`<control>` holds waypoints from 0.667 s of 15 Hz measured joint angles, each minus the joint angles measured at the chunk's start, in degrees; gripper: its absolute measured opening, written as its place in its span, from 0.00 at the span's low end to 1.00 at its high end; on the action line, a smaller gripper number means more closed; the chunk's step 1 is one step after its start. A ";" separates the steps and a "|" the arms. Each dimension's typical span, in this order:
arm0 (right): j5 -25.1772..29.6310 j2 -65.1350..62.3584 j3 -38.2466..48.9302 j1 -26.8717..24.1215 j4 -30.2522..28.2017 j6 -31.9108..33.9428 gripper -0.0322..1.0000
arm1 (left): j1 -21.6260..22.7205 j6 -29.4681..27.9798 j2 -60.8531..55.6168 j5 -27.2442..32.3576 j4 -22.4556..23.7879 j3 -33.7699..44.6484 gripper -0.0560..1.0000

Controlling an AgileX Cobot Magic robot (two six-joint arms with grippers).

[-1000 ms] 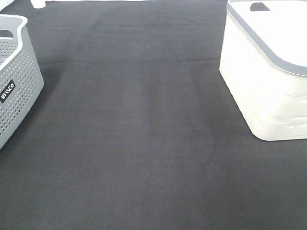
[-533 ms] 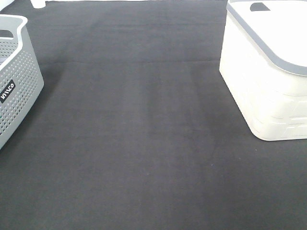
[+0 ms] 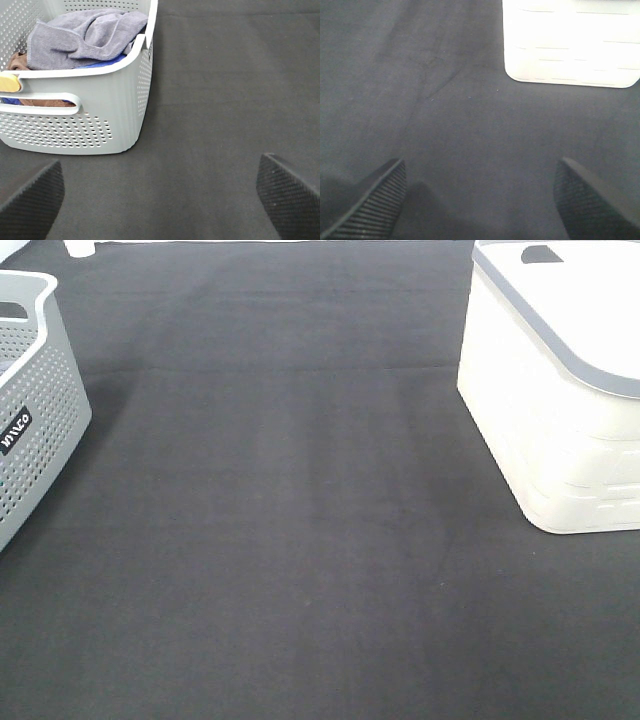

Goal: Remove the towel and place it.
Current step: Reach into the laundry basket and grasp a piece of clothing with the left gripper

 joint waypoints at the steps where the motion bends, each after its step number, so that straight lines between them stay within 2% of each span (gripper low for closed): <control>1: 0.00 0.00 0.00 0.00 0.00 0.00 0.78 | 0.00 0.00 0.00 0.00 0.00 0.00 0.99; 10: 0.00 0.00 0.00 0.00 0.00 0.00 0.78 | 0.00 0.00 0.00 0.00 0.00 0.00 0.99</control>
